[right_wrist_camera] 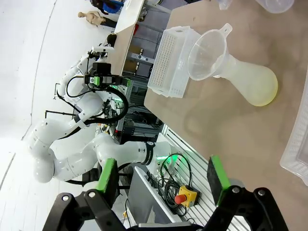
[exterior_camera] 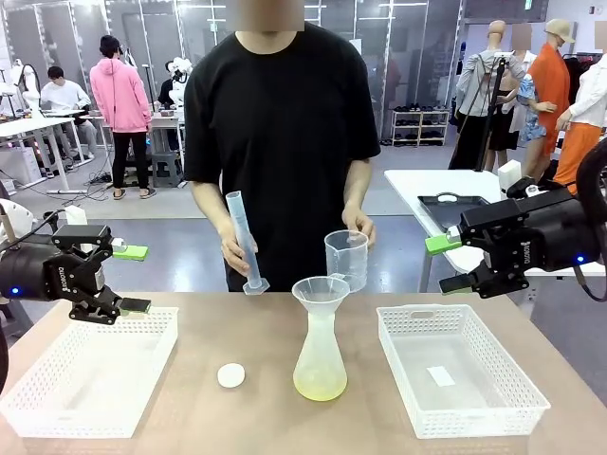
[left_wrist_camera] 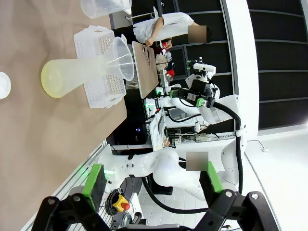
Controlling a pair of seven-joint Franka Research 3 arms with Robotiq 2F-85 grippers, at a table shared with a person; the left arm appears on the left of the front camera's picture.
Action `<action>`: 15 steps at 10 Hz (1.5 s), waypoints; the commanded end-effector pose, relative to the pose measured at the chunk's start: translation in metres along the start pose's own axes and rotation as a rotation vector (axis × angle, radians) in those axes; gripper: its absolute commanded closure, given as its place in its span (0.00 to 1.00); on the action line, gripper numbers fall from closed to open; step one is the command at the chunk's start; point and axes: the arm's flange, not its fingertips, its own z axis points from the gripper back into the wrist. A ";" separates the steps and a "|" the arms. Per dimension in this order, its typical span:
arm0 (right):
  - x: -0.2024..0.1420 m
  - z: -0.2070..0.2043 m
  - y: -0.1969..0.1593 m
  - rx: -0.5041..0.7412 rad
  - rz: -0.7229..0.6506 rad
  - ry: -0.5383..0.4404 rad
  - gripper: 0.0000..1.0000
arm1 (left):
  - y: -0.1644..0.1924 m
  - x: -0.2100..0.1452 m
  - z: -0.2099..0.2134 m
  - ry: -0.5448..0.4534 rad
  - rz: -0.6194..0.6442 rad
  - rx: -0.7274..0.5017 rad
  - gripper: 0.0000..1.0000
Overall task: Prepare the solutions needed for the experiment.
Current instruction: Once the solution is in the Big flask , pick up the Plastic Funnel and place it back into the right Organizing basket.
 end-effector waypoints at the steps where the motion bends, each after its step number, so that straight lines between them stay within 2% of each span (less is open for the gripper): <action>1: 0.000 0.001 0.003 -0.008 -0.003 0.007 0.07 | -0.002 0.001 0.000 0.005 0.002 -0.013 0.00; 5: 0.000 0.000 0.000 0.000 0.000 0.000 0.07 | -0.002 0.001 0.000 0.005 0.002 -0.013 0.00; 7: 0.026 -0.012 0.004 0.032 0.257 0.075 0.07 | -0.002 0.001 0.000 0.005 0.002 -0.013 0.00; 10: 0.050 -0.054 0.021 0.095 0.641 0.348 0.07 | -0.002 0.001 0.000 0.005 0.002 -0.013 0.00; 12: 0.061 -0.078 0.029 -0.030 0.746 0.422 0.07 | -0.002 0.001 0.000 0.005 0.002 -0.013 0.00; 15: 0.078 -0.096 0.031 -0.282 0.829 0.435 0.07 | -0.002 0.001 0.000 0.005 0.002 -0.013 0.00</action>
